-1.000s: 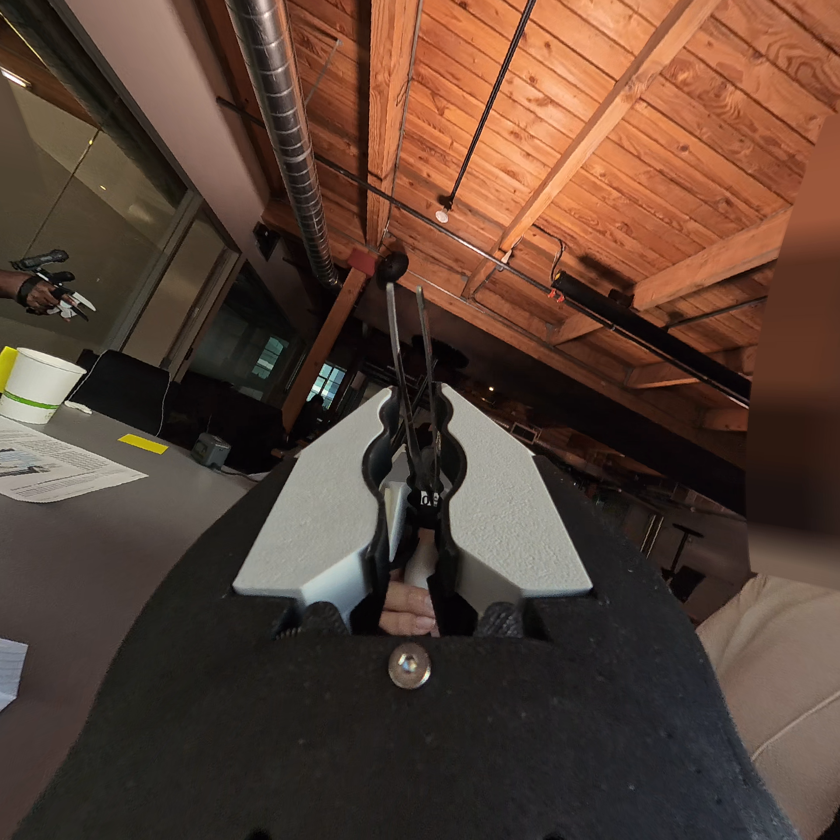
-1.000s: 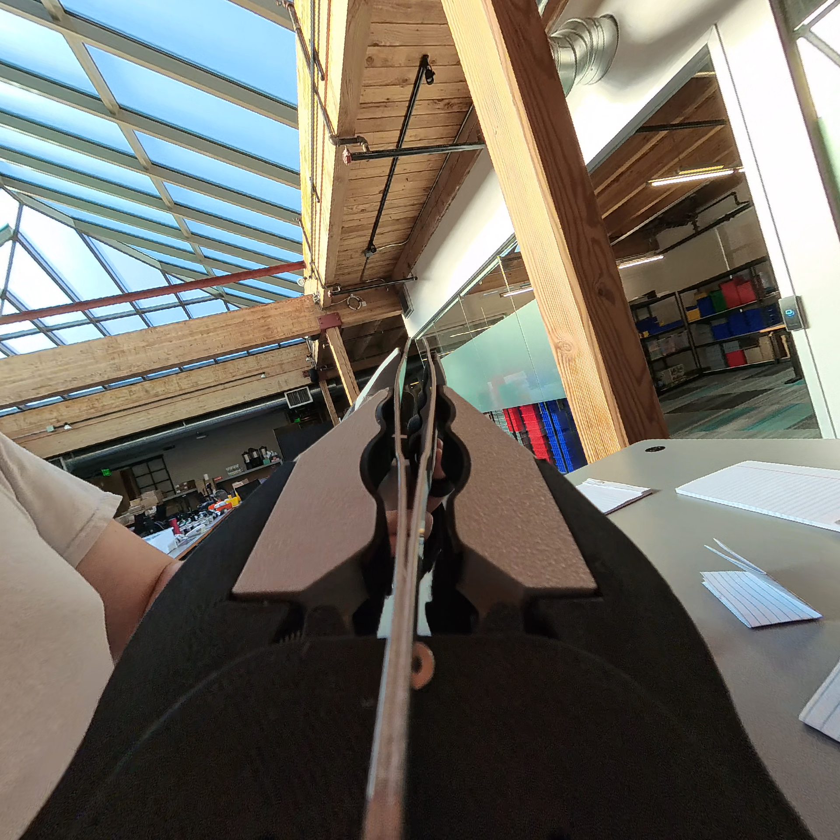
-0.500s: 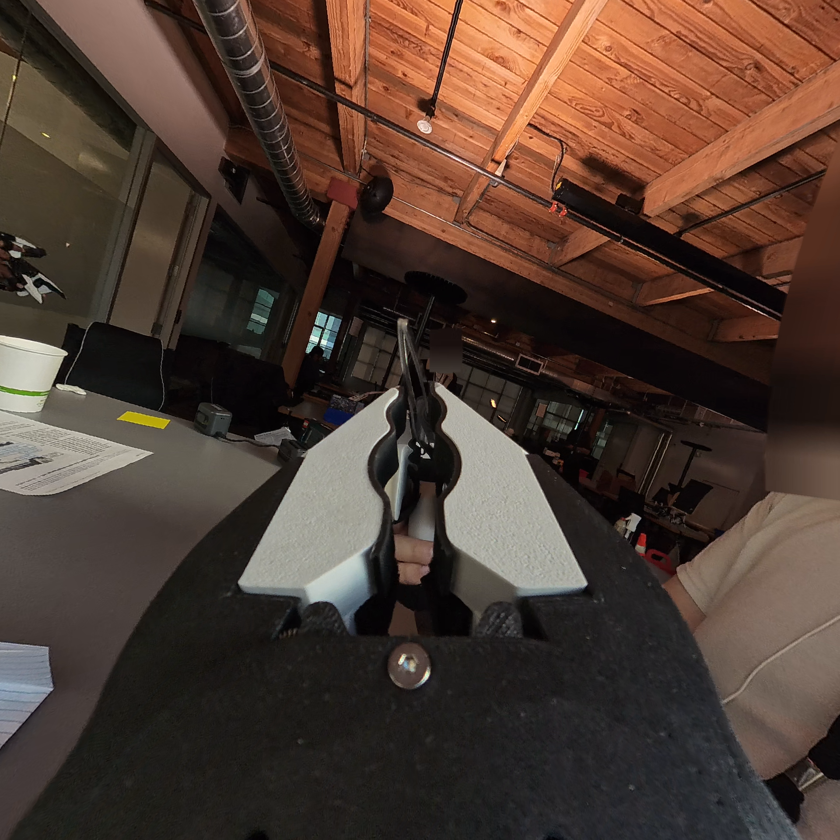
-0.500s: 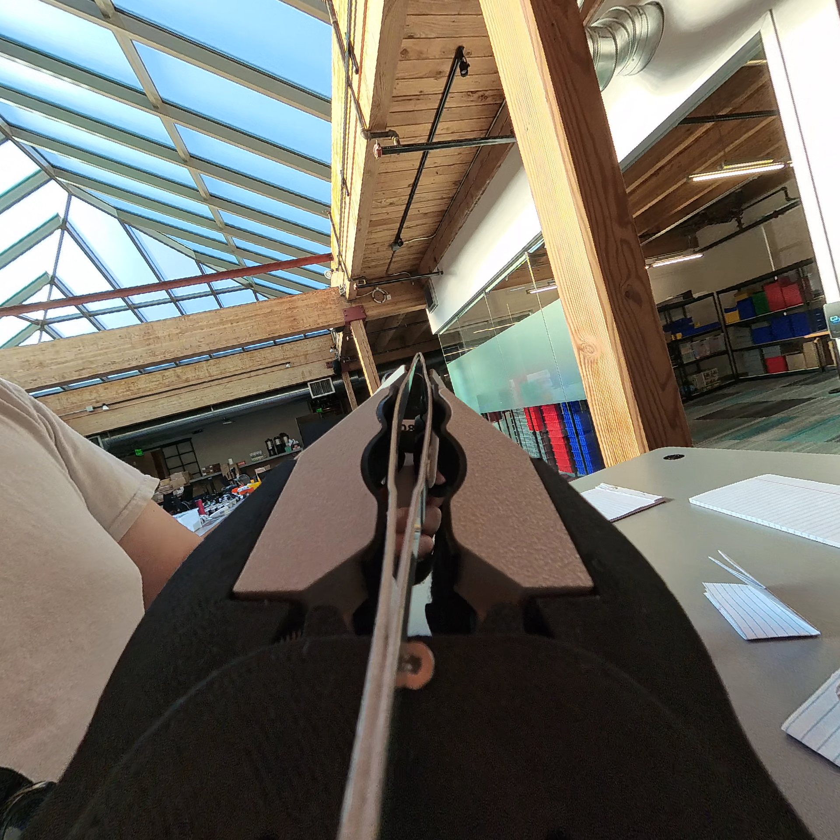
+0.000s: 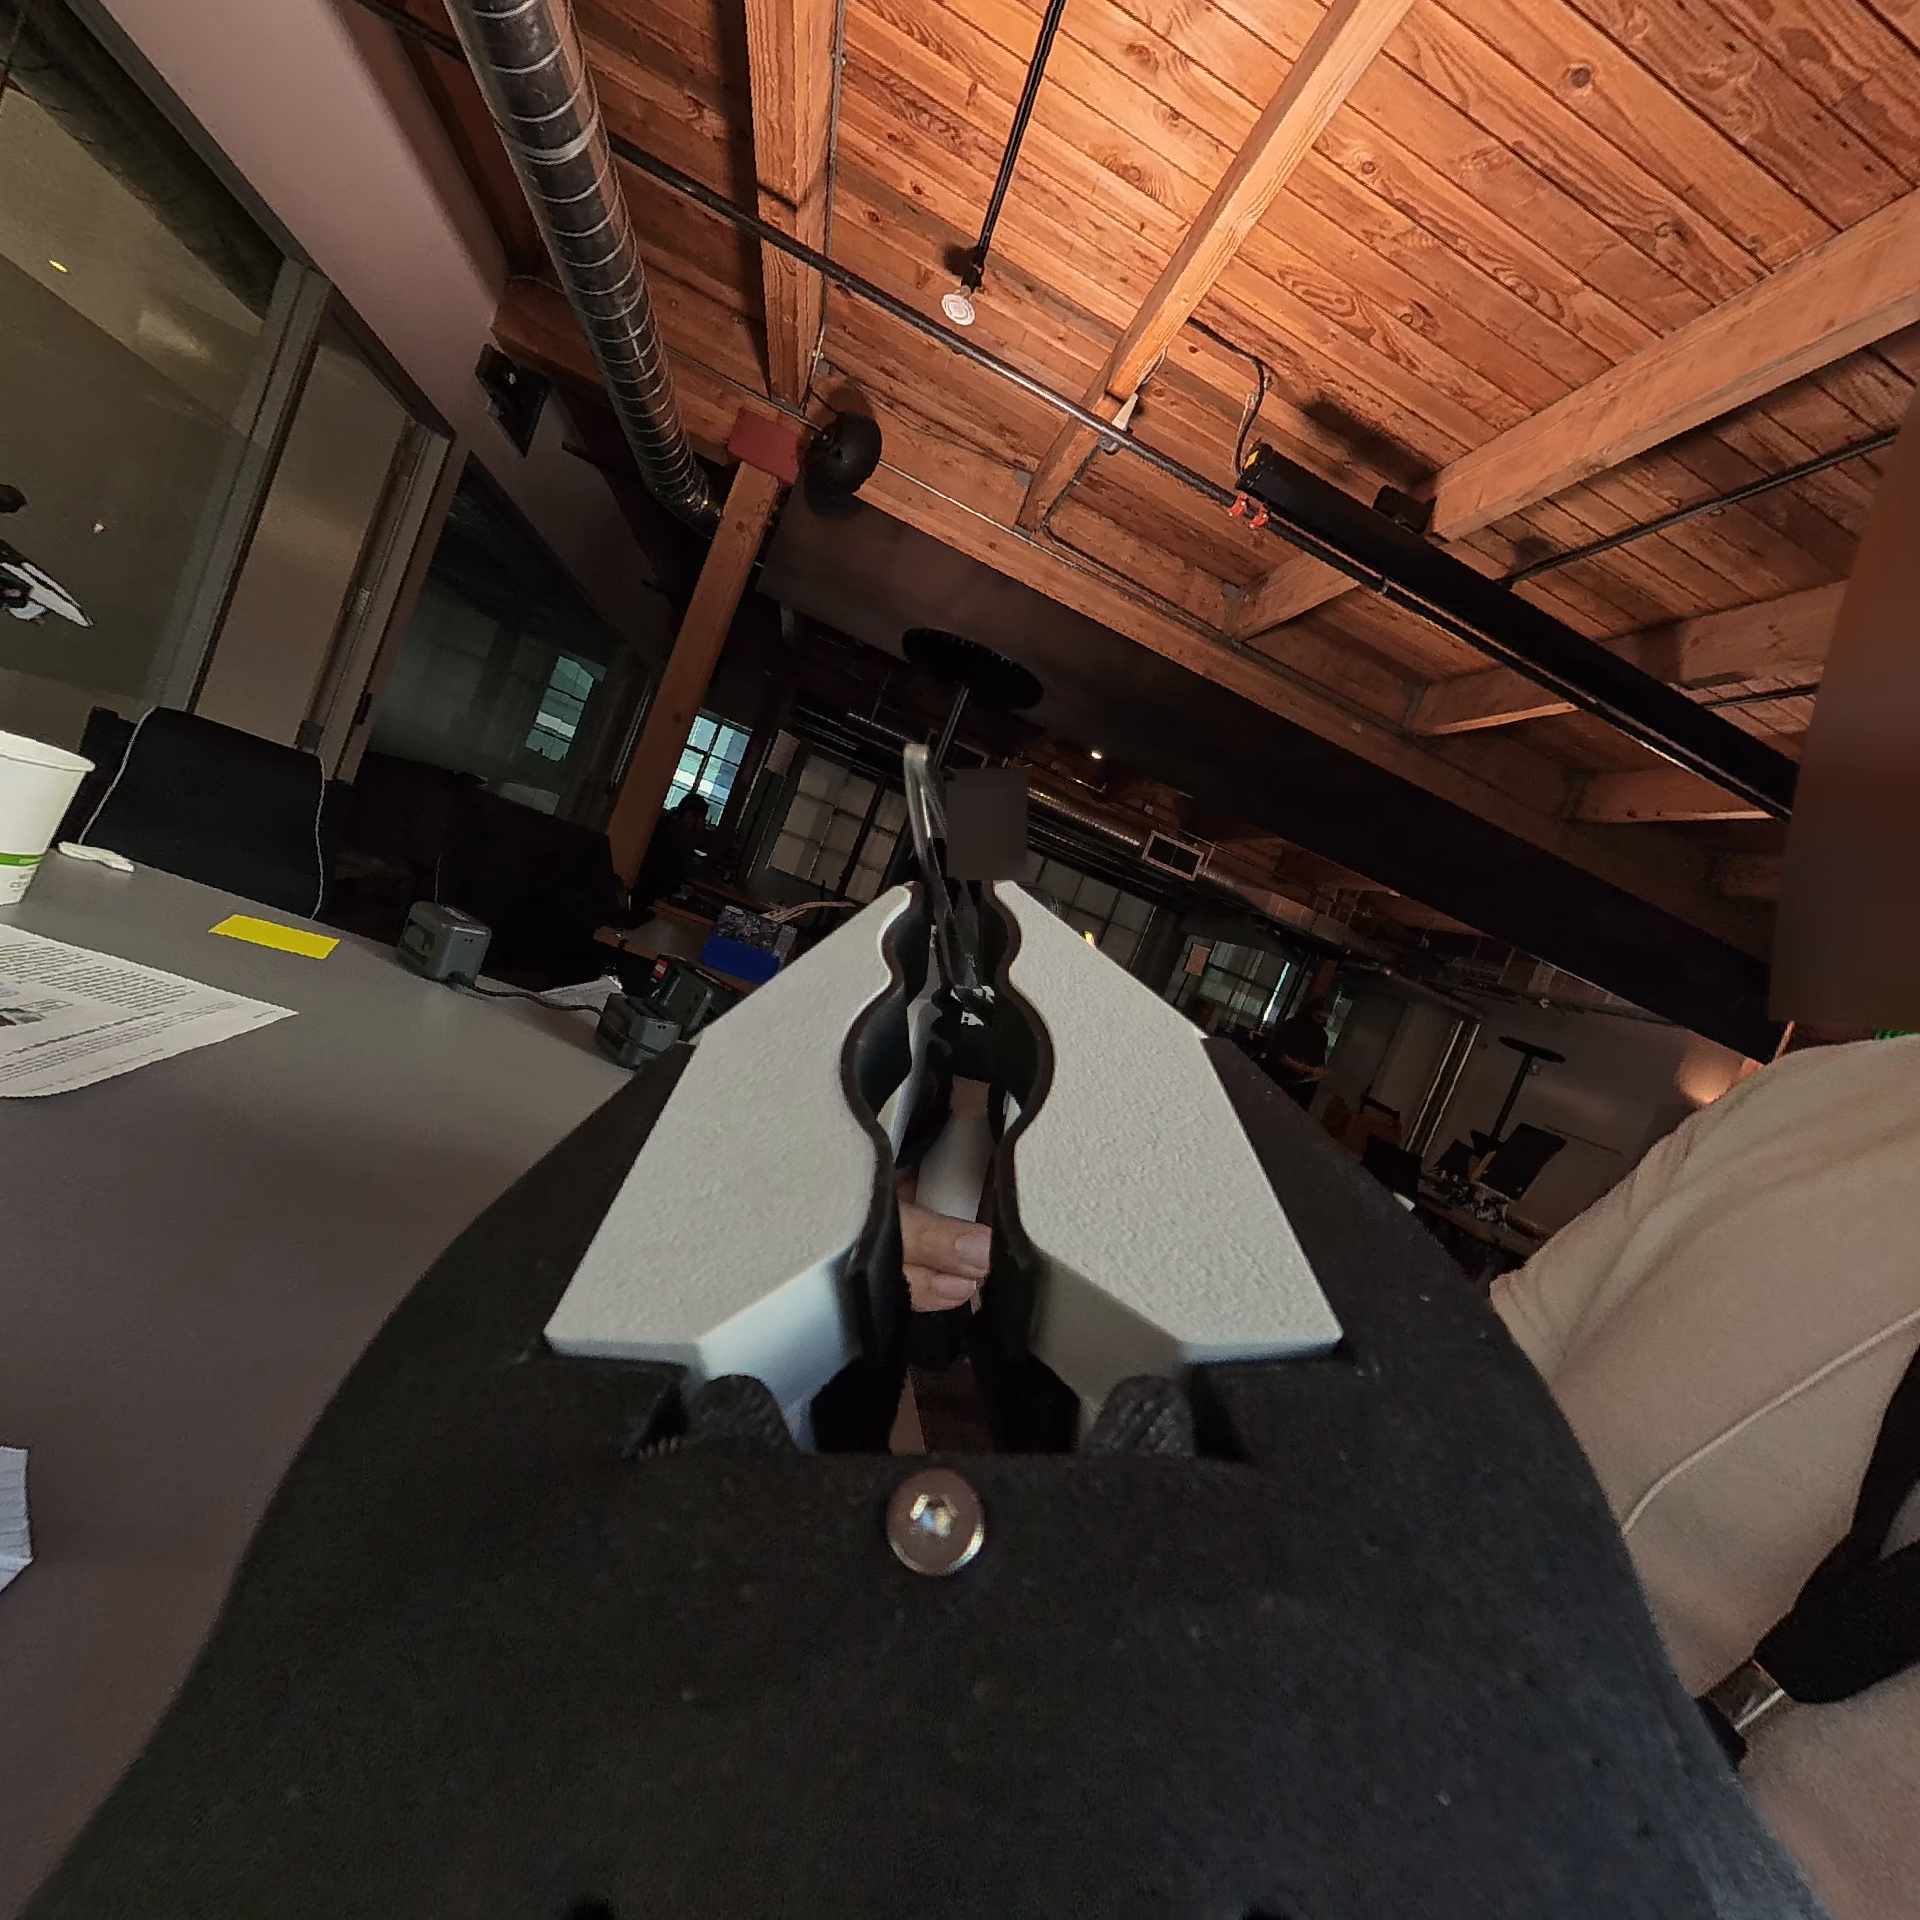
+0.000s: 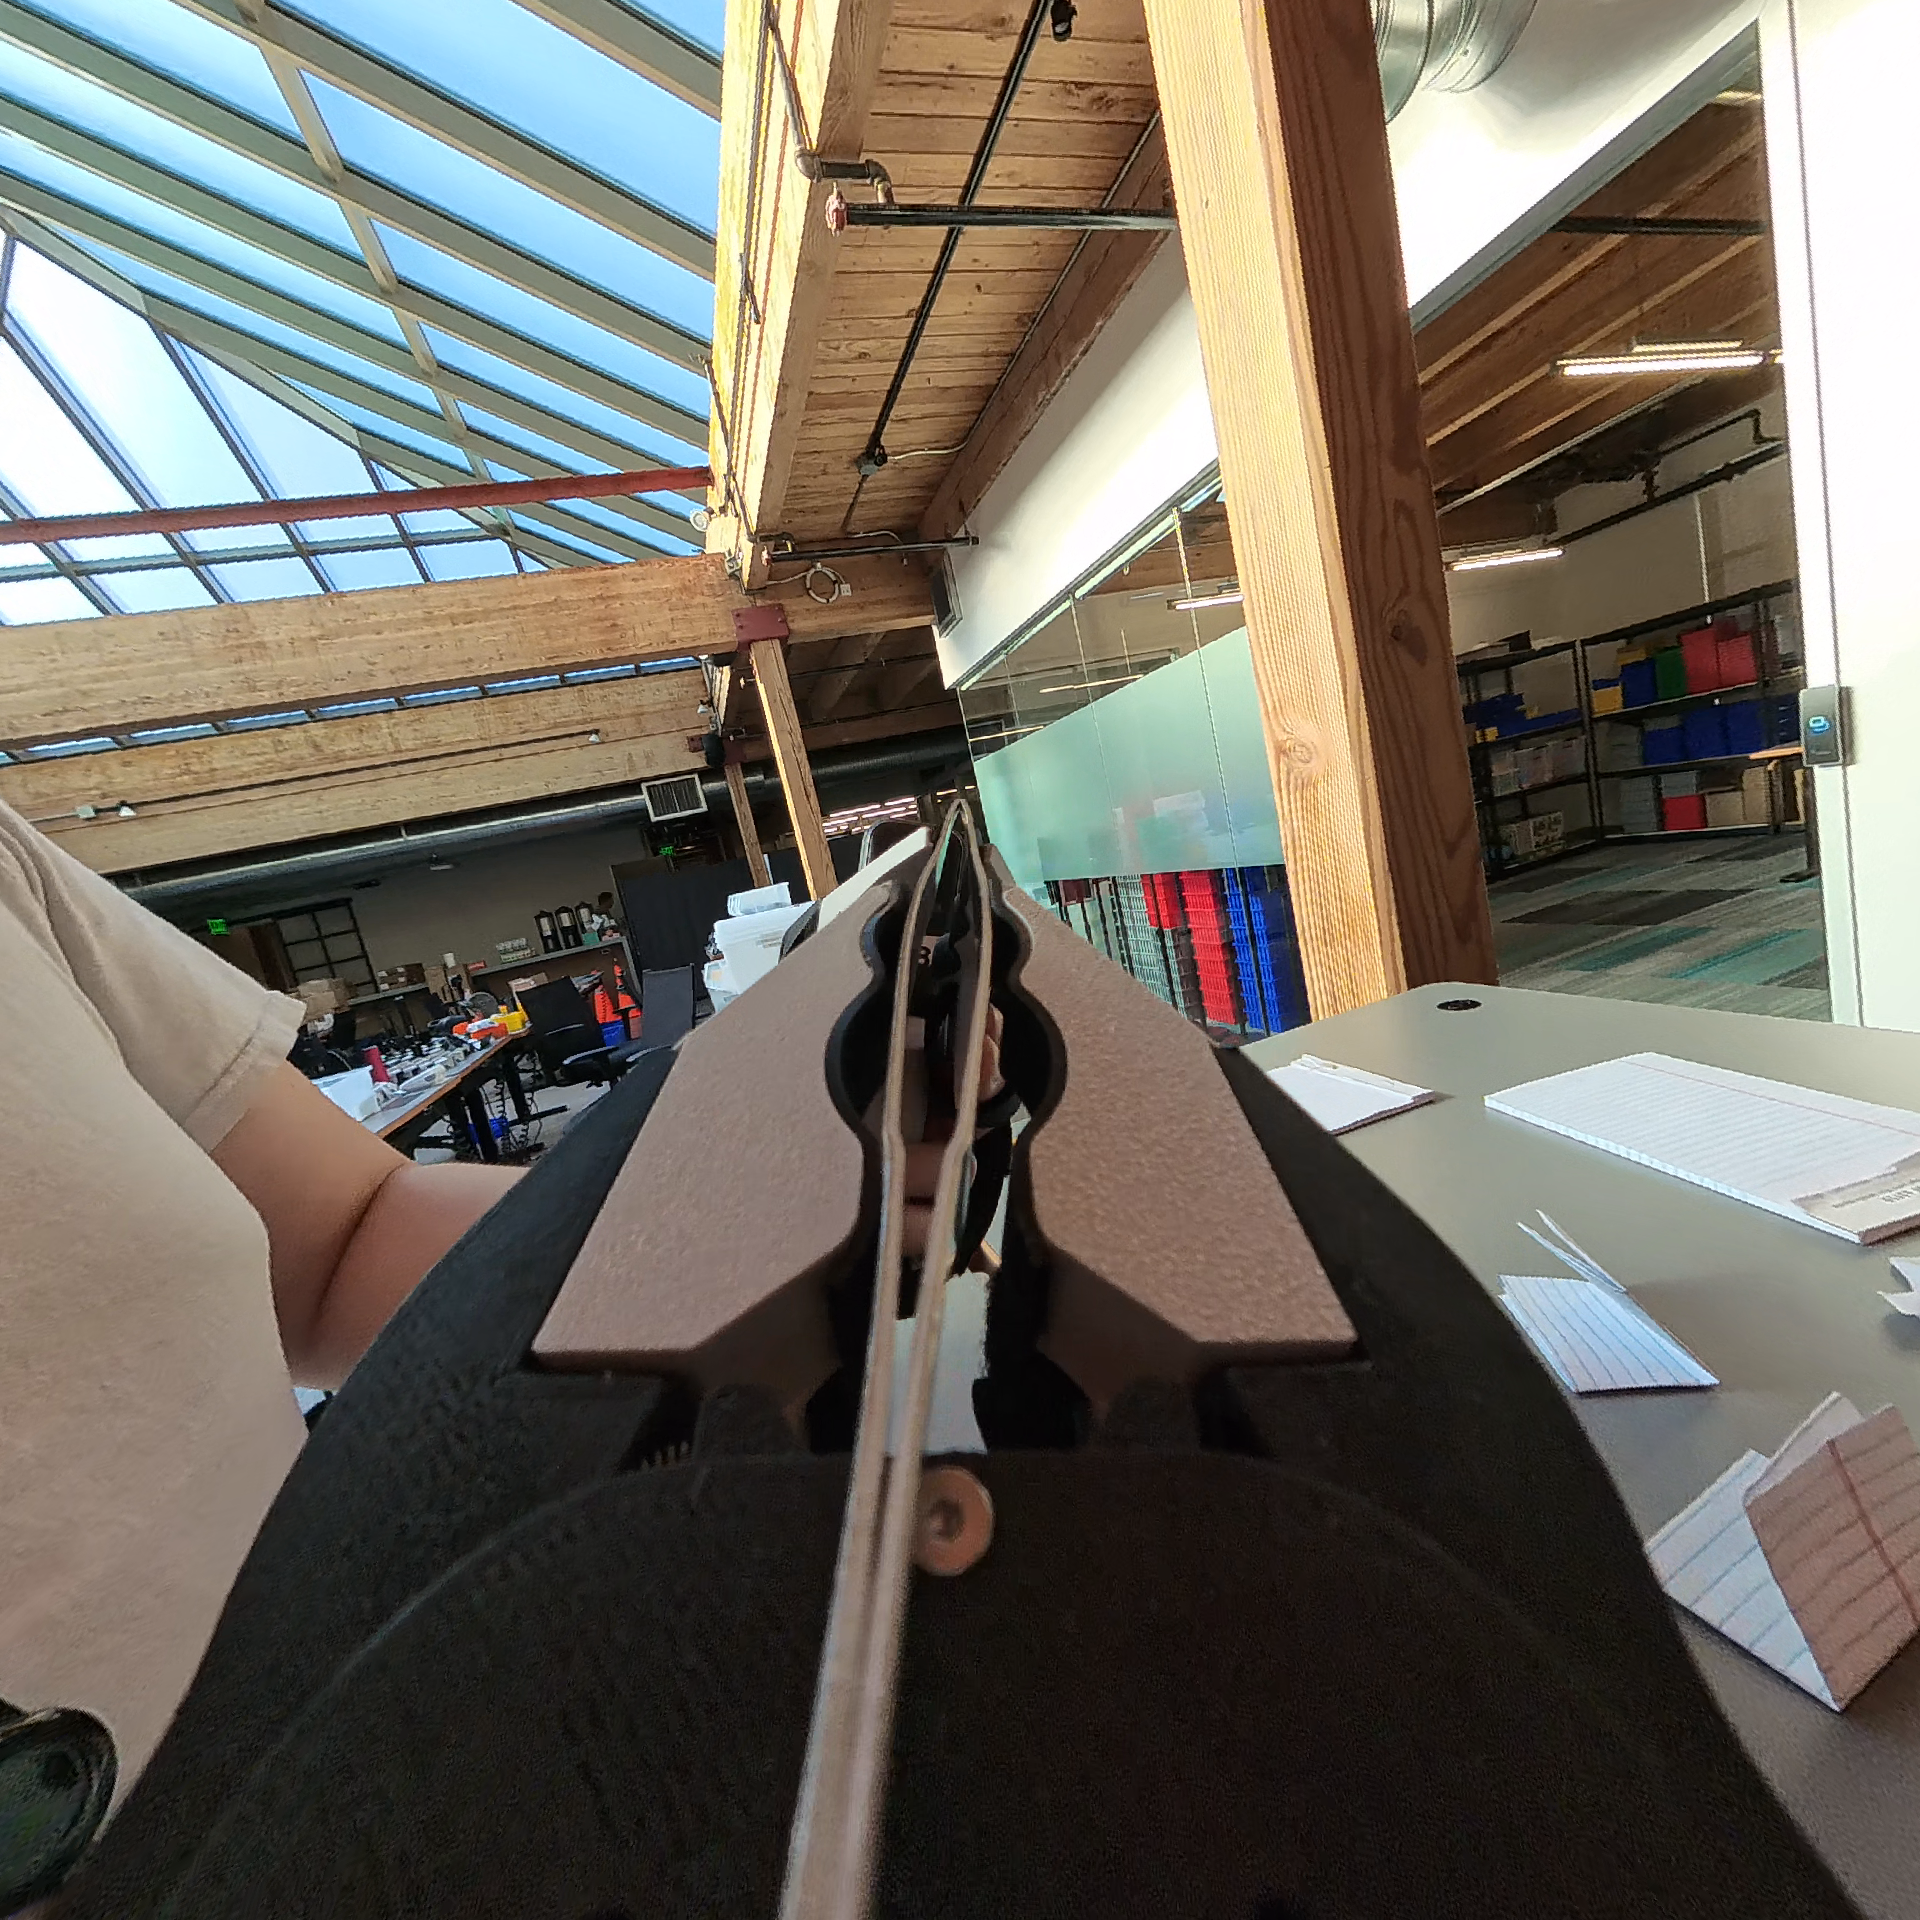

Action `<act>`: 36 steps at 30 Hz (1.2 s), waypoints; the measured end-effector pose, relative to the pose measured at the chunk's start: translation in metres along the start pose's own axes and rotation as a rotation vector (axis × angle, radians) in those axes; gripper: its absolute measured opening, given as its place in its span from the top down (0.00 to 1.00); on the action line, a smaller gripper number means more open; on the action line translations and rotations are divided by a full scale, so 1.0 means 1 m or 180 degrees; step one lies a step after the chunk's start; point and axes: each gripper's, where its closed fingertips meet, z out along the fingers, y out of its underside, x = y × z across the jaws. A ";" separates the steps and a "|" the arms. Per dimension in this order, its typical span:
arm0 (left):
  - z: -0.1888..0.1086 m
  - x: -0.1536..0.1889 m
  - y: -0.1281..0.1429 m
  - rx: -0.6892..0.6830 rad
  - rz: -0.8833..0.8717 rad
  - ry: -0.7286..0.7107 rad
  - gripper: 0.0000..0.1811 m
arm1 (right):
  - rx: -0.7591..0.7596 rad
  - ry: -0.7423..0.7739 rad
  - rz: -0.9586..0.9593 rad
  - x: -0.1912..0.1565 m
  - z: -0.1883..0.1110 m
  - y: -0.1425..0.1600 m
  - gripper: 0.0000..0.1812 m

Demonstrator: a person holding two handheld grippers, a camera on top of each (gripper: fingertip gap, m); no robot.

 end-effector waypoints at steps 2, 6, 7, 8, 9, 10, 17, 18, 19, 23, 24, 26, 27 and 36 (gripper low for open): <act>-0.002 0.000 0.003 -0.0012 0.0009 -0.0014 0.97 | -0.0079 0.0003 0.0009 -0.001 -0.001 0.002 0.94; -0.006 0.001 0.011 -0.0160 0.0019 -0.0065 0.97 | -0.0145 0.0039 -0.0117 -0.002 -0.005 0.009 0.94; -0.006 0.002 0.013 -0.0186 0.0004 -0.0062 0.97 | -0.0126 0.0043 -0.0160 -0.004 -0.006 0.010 0.94; -0.007 0.003 0.015 -0.0209 -0.0006 -0.0055 0.97 | -0.0107 0.0050 -0.0192 -0.005 -0.007 0.011 0.94; -0.007 0.003 0.017 -0.0240 0.0003 -0.0061 0.97 | -0.0104 0.0087 -0.0237 -0.006 -0.009 0.013 0.95; -0.009 0.003 0.019 -0.0285 0.0040 -0.0083 0.96 | -0.0116 0.0127 -0.0297 -0.006 -0.010 0.015 0.94; -0.110 -0.072 0.027 -0.1004 0.0561 -0.1612 0.84 | -0.0465 0.0817 -0.0651 0.012 -0.053 0.026 0.92; -0.129 -0.081 0.031 -0.1196 0.0631 -0.1869 0.84 | -0.0598 0.0928 -0.0686 0.015 -0.061 0.032 0.91; -0.143 -0.087 0.035 -0.1366 0.0685 -0.2026 0.84 | -0.0749 0.1014 -0.0706 0.017 -0.068 0.041 0.92; -0.161 -0.107 0.055 -0.1985 0.0942 -0.2175 0.87 | -0.1293 0.1289 -0.0746 0.026 -0.074 0.082 0.93; -0.159 -0.114 0.059 -0.2119 0.0986 -0.2170 0.88 | -0.1411 0.1320 -0.0736 0.029 -0.069 0.092 0.93; -0.150 -0.125 0.067 -0.2262 0.0964 -0.2059 0.91 | -0.1624 0.1341 -0.0733 0.037 -0.054 0.111 0.93; -0.147 -0.132 0.071 -0.2325 0.0951 -0.2050 0.93 | -0.1735 0.1384 -0.0755 0.045 -0.048 0.121 0.93; -0.179 -0.183 0.104 -0.3059 0.0979 -0.2109 0.95 | -0.2191 0.1729 -0.0404 0.095 -0.019 0.172 0.93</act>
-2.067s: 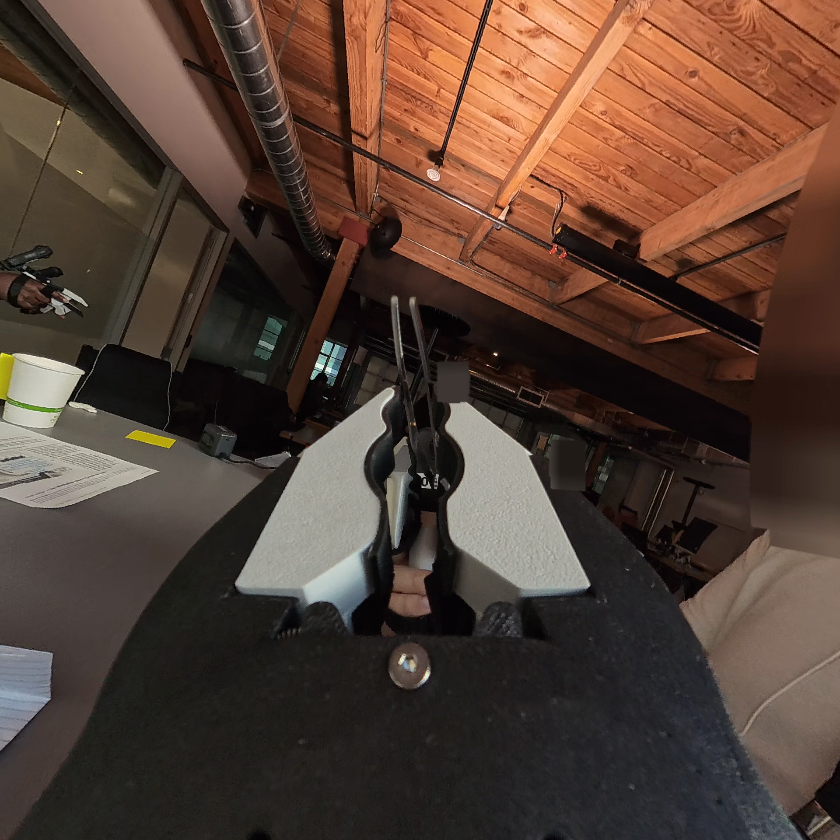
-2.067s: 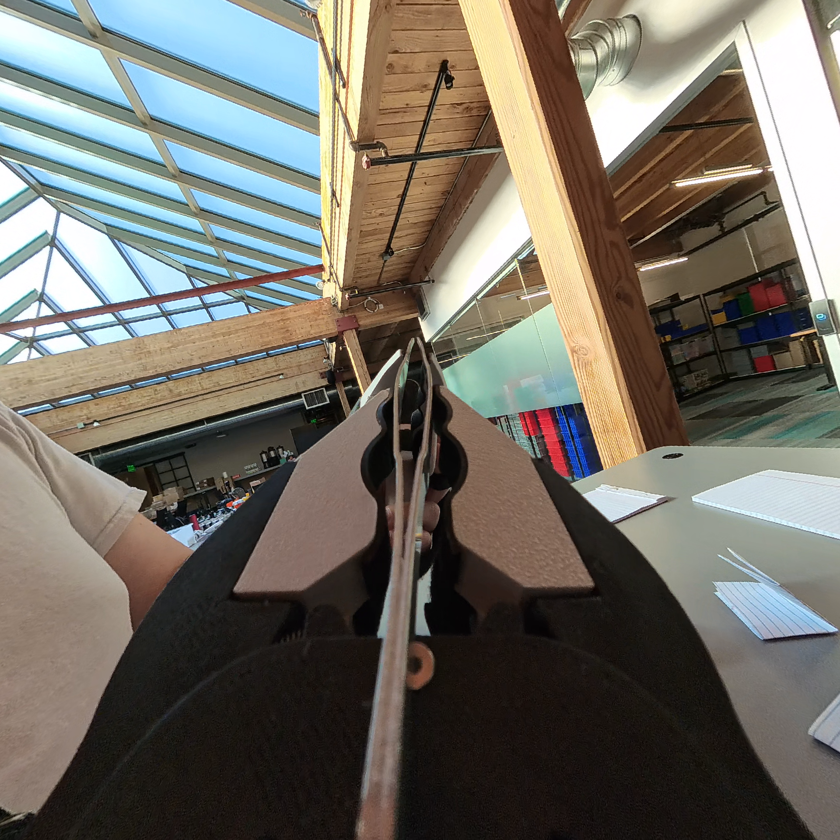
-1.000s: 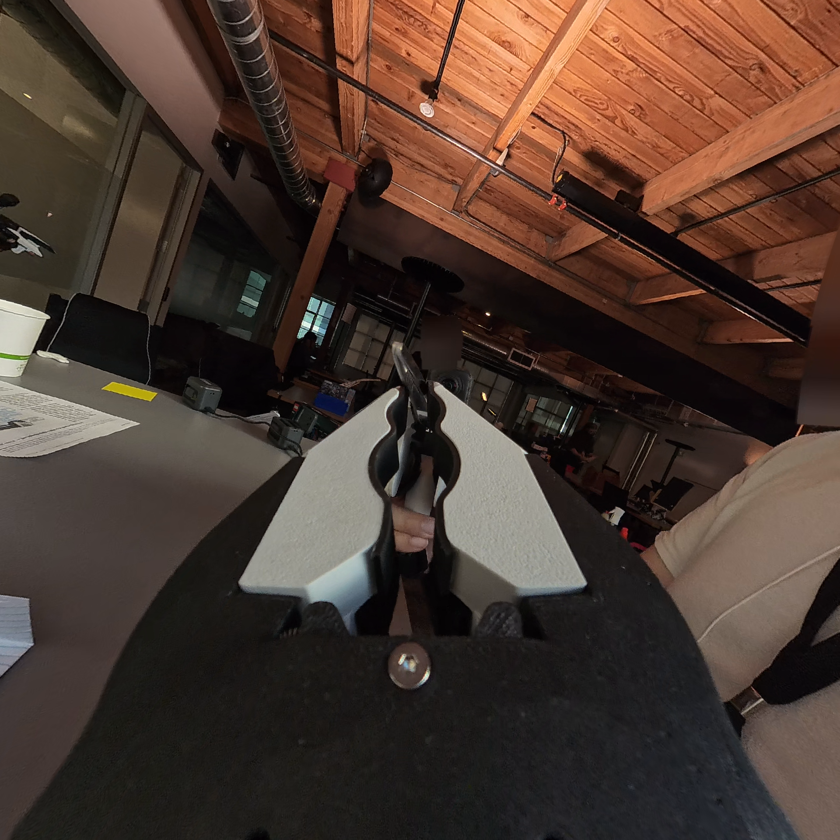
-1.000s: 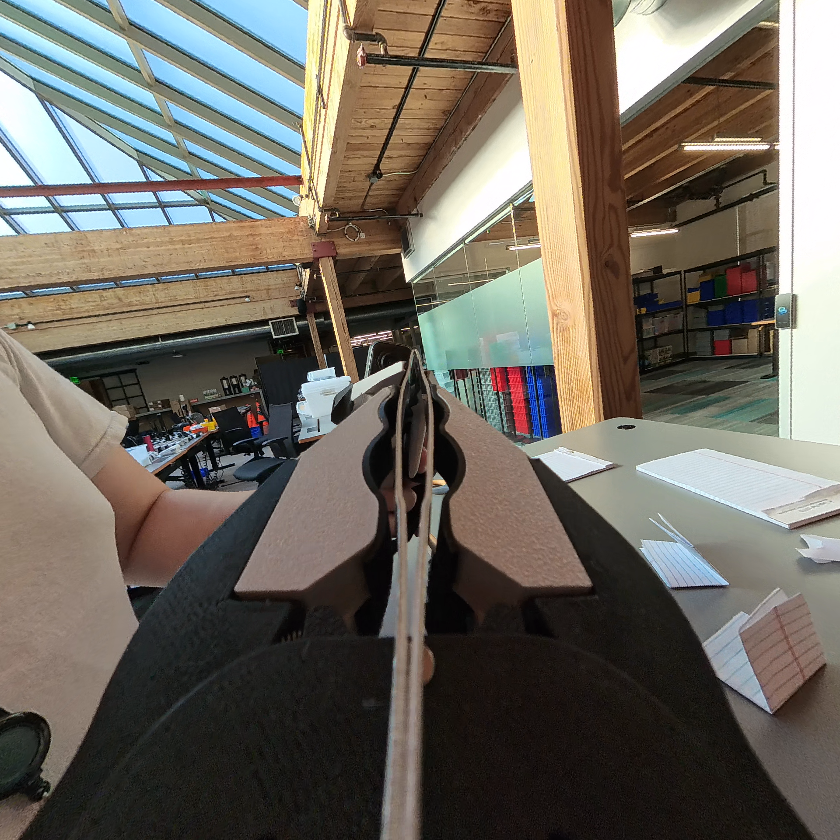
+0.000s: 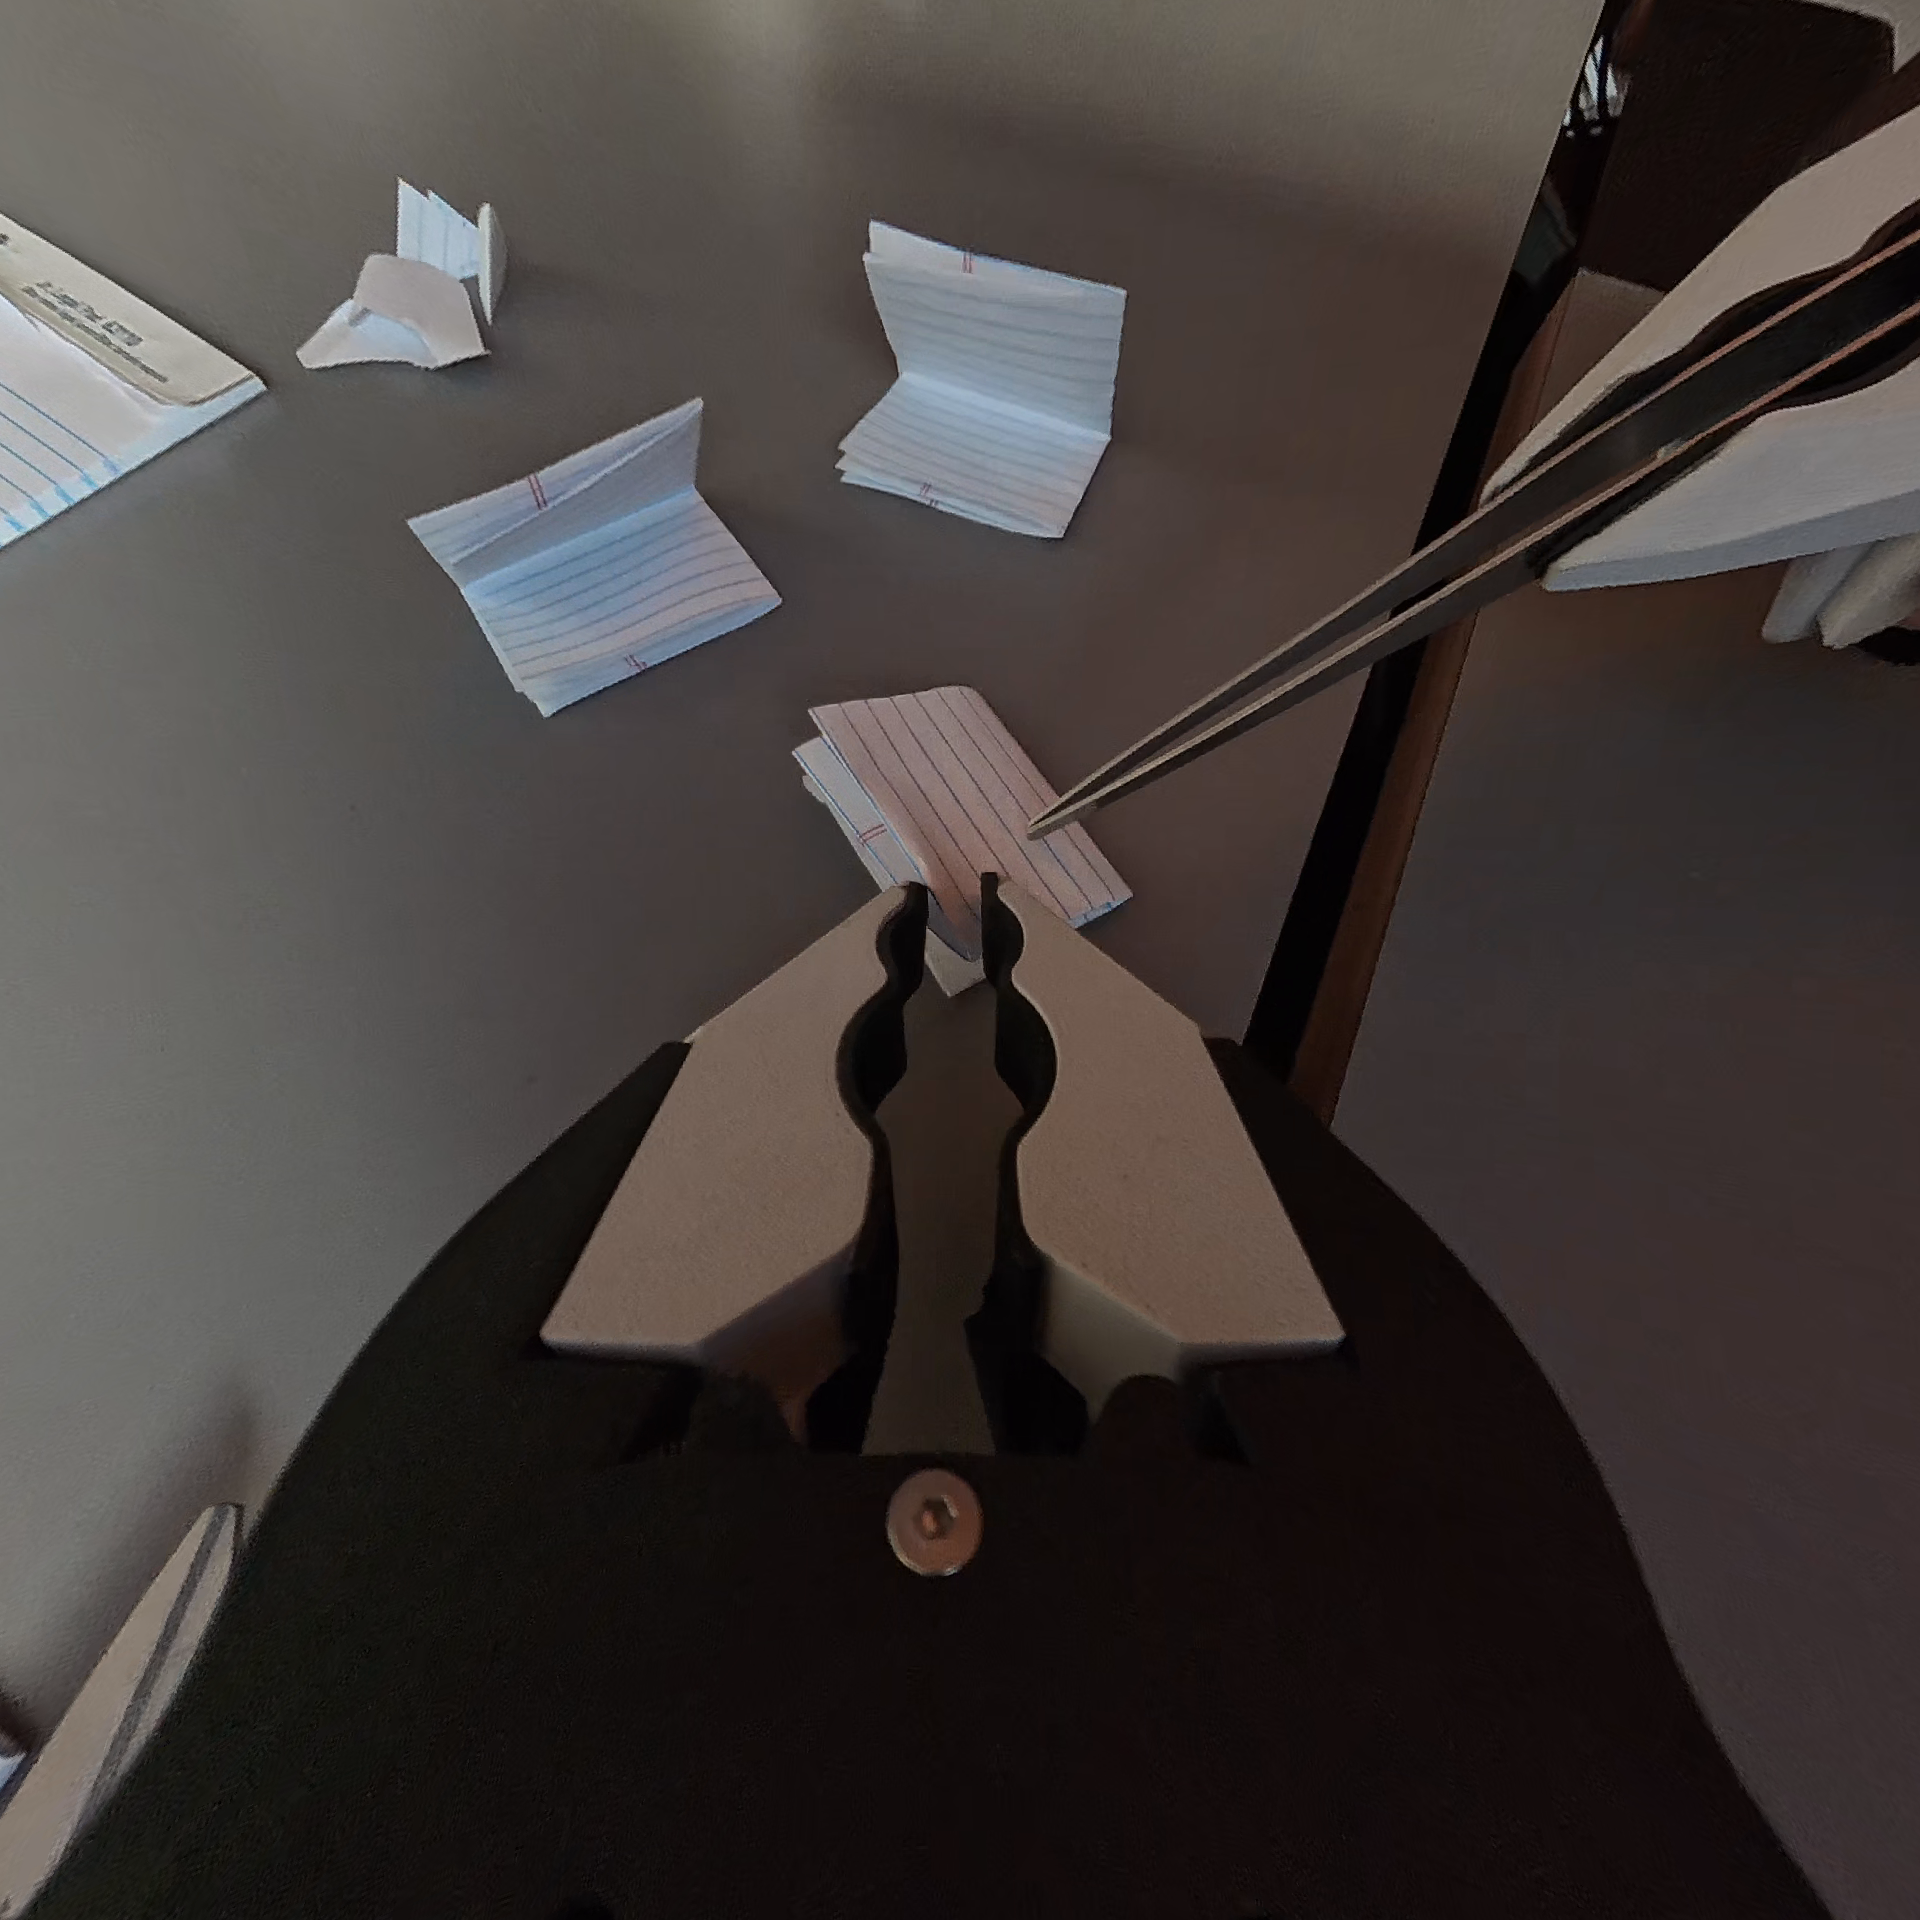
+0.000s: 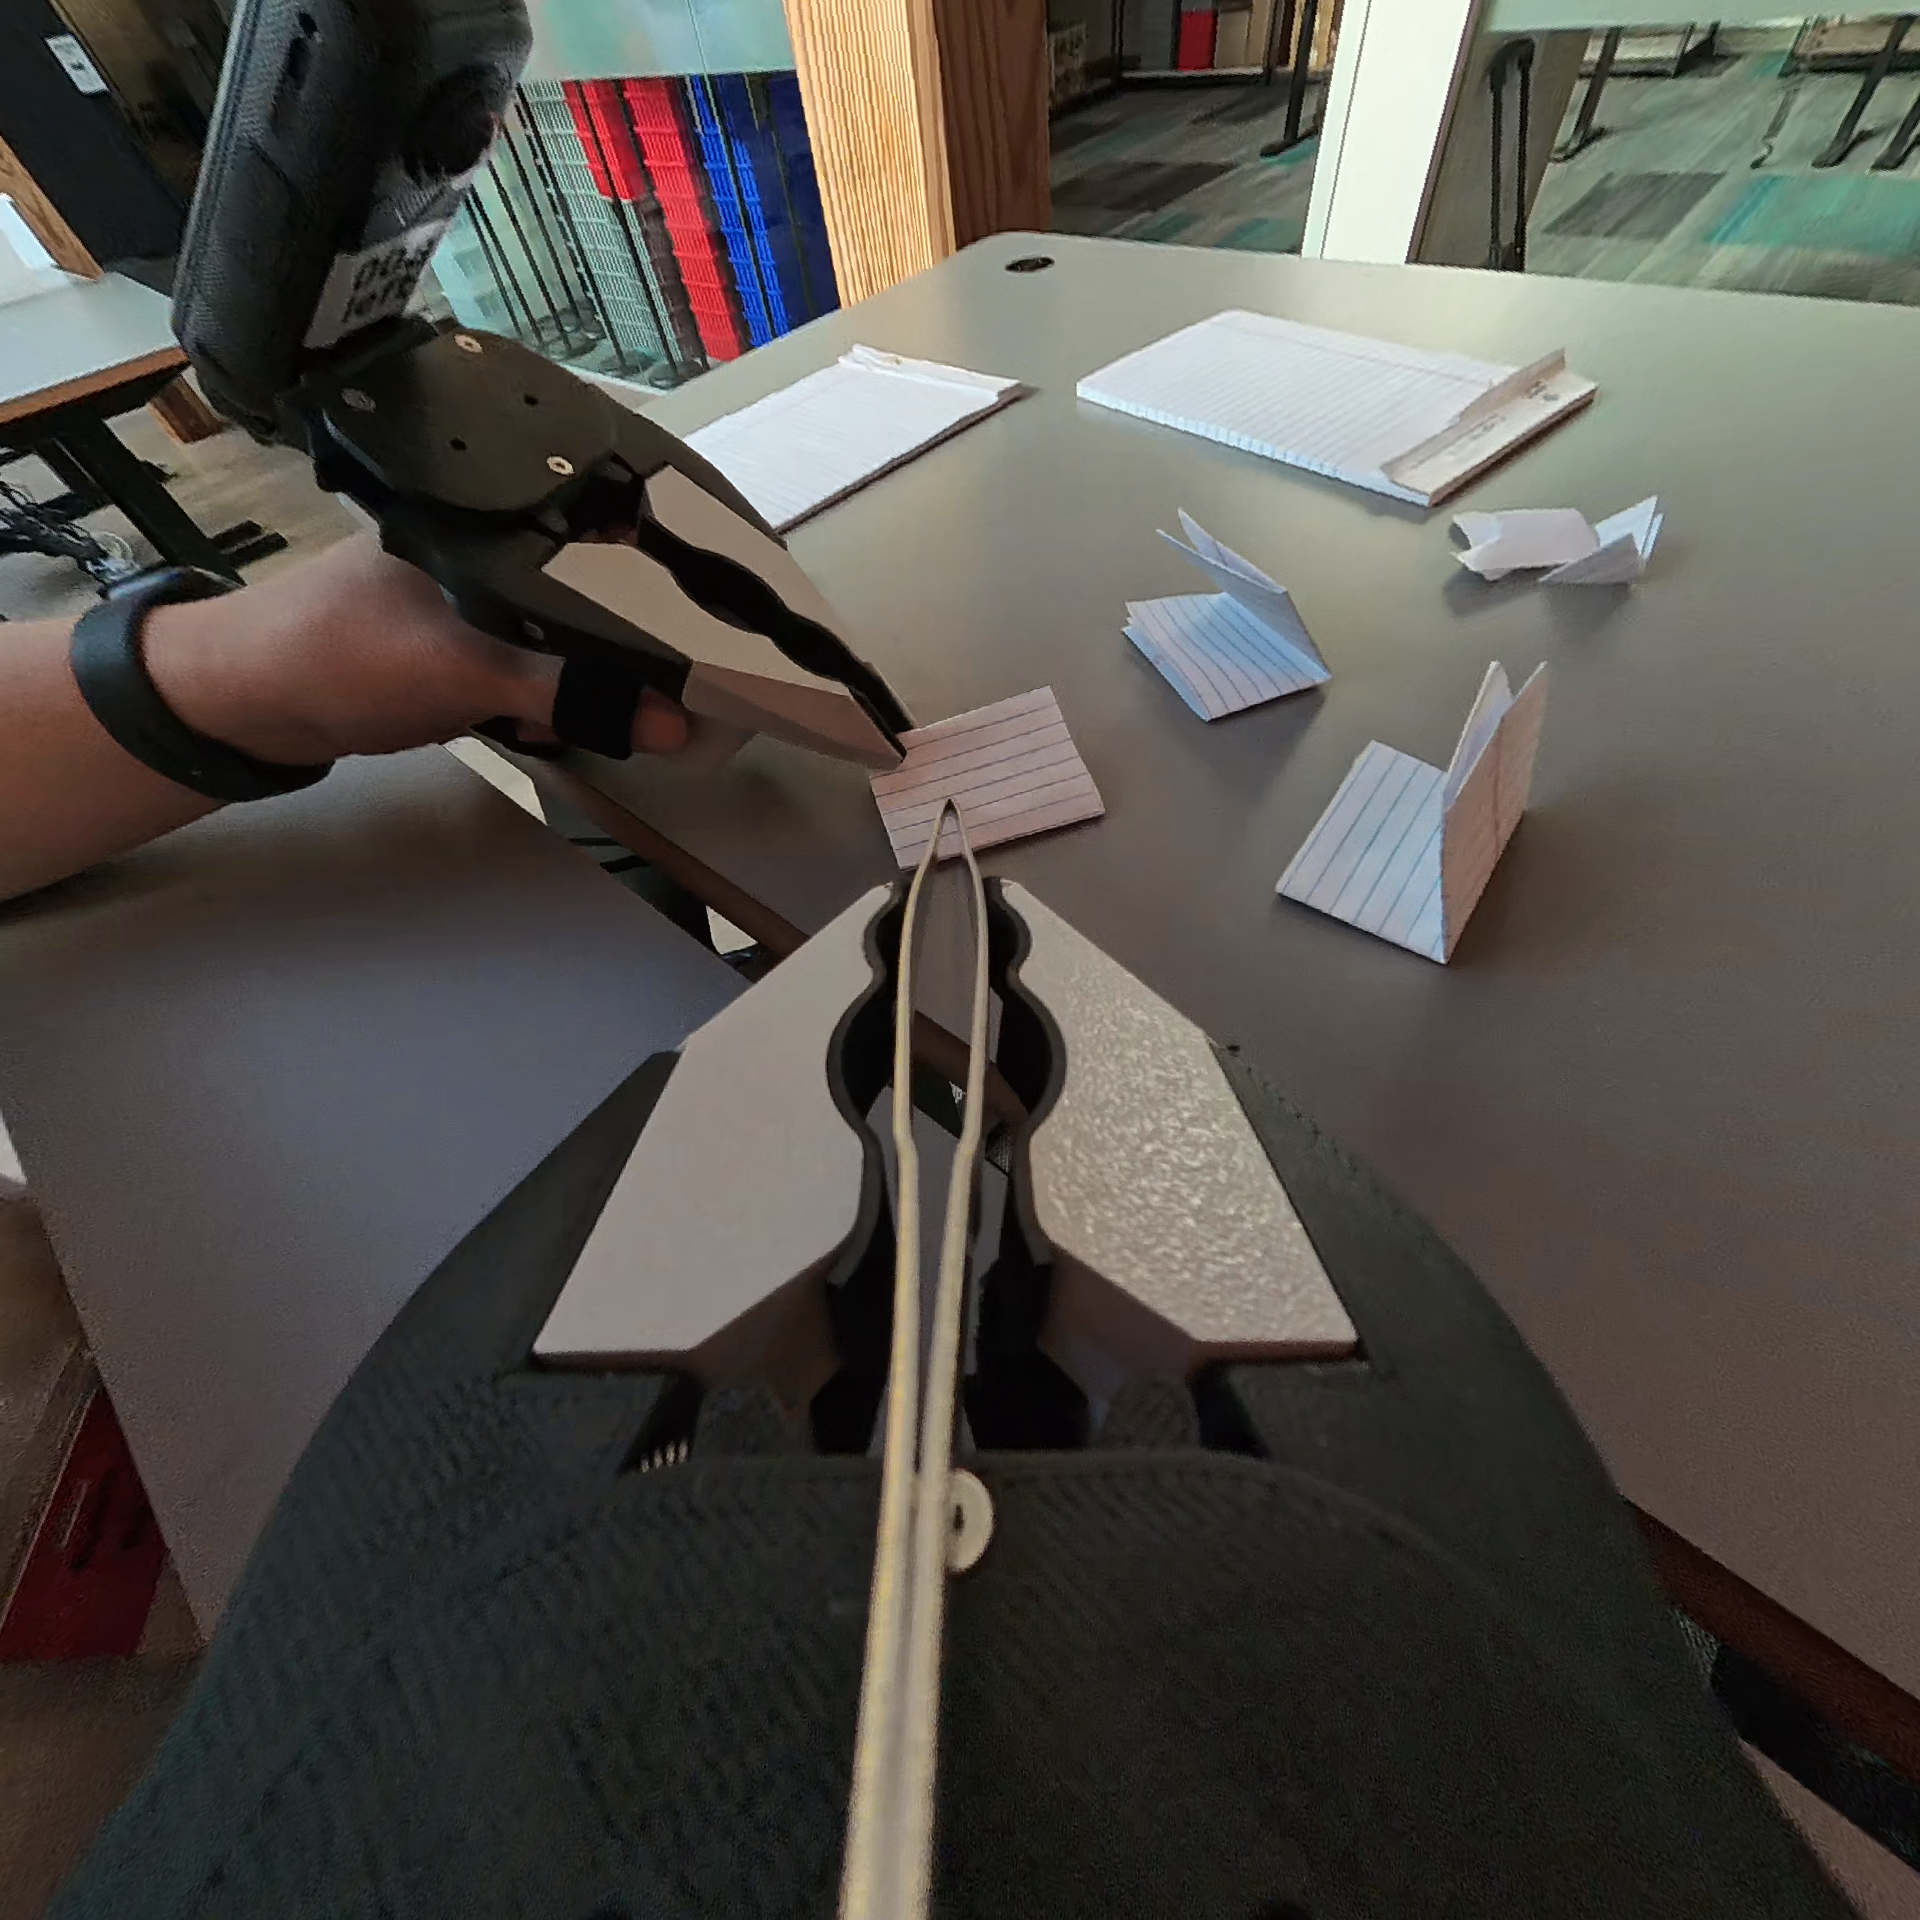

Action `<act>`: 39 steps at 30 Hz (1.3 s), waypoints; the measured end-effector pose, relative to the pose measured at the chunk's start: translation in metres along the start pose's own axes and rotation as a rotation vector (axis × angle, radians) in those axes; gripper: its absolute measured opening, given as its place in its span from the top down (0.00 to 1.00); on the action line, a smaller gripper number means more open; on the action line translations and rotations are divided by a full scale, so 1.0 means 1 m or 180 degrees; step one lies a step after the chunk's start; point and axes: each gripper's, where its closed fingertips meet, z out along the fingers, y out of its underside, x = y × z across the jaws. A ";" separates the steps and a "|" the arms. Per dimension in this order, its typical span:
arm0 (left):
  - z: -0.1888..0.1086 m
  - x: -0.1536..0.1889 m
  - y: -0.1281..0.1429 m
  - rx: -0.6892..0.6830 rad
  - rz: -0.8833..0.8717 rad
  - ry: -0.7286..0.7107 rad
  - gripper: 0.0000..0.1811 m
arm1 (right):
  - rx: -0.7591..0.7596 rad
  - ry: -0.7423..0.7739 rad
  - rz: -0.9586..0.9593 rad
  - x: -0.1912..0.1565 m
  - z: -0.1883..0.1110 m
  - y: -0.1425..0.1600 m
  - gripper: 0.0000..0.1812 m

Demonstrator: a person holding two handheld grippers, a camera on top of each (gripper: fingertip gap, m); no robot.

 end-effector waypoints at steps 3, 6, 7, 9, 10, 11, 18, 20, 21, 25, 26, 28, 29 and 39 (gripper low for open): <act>0.007 0.000 0.011 -0.0285 0.0069 0.0043 0.95 | -0.0026 0.0028 0.0119 0.003 0.002 0.008 0.93; 0.005 -0.002 0.003 -0.0235 0.0188 -0.0010 0.98 | 0.0002 0.0022 0.0210 0.005 0.001 0.010 0.93; 0.004 0.002 -0.005 -0.0118 0.0216 0.0039 0.98 | 0.0006 0.0018 0.0216 0.005 0.001 0.010 0.93; 0.007 0.009 -0.009 -0.0062 0.0250 0.0143 0.97 | 0.0002 0.0001 0.0229 0.005 0.001 0.010 0.93; 0.011 0.009 -0.005 -0.0162 0.0261 0.0143 0.94 | -0.0001 -0.0011 0.0211 0.005 0.001 0.010 0.93; 0.013 0.008 -0.002 -0.0243 0.0258 0.0120 0.94 | -0.0008 -0.0027 0.0189 0.006 0.001 0.010 0.93; 0.000 0.020 -0.024 -0.0011 0.0103 0.0098 0.95 | -0.0056 -0.0111 0.0204 0.009 0.002 0.009 0.93; 0.005 0.019 -0.019 -0.0111 0.0234 -0.0050 0.96 | -0.0057 -0.0134 0.0182 0.009 0.002 0.009 0.93; 0.009 0.013 -0.012 -0.0218 0.0291 -0.0181 0.95 | -0.0052 -0.0151 0.0175 0.009 0.002 0.010 0.93; 0.017 0.011 0.007 -0.0401 0.0066 -0.0187 1.00 | -0.0031 -0.0256 0.0323 0.012 0.002 0.009 0.92; 0.017 0.011 0.007 -0.0385 0.0042 -0.0198 1.00 | -0.0035 -0.0289 0.0417 0.015 0.002 0.009 0.92; 0.017 0.011 0.008 -0.0402 0.0054 -0.0191 1.00 | 0.0004 -0.0321 0.0748 0.028 0.002 0.006 0.93; 0.017 0.011 0.008 -0.0418 0.0030 -0.0175 1.00 | 0.0054 -0.0381 0.0967 0.034 0.002 0.003 0.93; 0.017 0.011 0.007 -0.0469 -0.0206 -0.0086 1.00 | -0.0086 -0.0588 0.2300 0.075 0.006 0.016 0.94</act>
